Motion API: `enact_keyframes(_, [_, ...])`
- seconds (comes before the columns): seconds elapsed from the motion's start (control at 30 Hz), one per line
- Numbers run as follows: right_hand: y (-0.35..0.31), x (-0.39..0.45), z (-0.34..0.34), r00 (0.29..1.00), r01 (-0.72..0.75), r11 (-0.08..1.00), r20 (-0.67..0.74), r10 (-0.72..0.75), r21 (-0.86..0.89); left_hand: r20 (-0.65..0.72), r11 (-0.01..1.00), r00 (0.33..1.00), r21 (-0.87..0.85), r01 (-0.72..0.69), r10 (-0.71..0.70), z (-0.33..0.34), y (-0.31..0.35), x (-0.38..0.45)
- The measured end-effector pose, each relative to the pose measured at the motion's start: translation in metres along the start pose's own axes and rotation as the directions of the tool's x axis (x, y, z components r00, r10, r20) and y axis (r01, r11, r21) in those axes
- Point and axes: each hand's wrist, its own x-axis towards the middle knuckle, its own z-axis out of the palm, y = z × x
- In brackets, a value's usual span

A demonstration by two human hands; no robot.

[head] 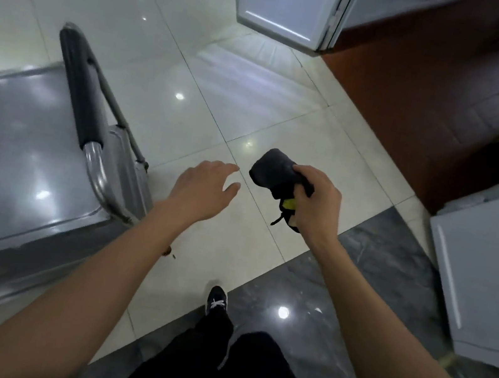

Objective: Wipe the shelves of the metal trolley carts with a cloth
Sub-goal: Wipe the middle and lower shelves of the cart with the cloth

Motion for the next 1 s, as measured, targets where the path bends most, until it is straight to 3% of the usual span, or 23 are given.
enact_keyframes(0.3, [-0.006, 0.179, 0.02, 0.995, 0.019, 0.999, 0.098, -0.023, 0.043, -0.048, 0.993, 0.992, 0.017, 0.114, -0.113, -0.049, -0.005, 0.138])
enact_keyframes(0.57, [-0.037, 0.361, 0.057, 0.947, 0.209, 0.975, 0.235, -0.22, 0.07, -0.125, 0.964, 0.958, 0.031, 0.264, -0.258, -0.106, -0.01, 0.278])
enact_keyframes(0.77, [-0.091, 0.462, 0.121, 0.854, 0.297, 0.95, 0.418, -0.309, 0.095, -0.238, 0.892, 0.86, -0.09, 0.443, -0.451, -0.147, -0.059, 0.33])
enact_keyframes(1.0, [-0.158, 0.554, 0.239, 0.756, 0.342, 0.93, 0.548, -0.357, 0.134, -0.263, 0.782, 0.737, -0.242, 0.575, -0.623, -0.184, -0.156, 0.395])
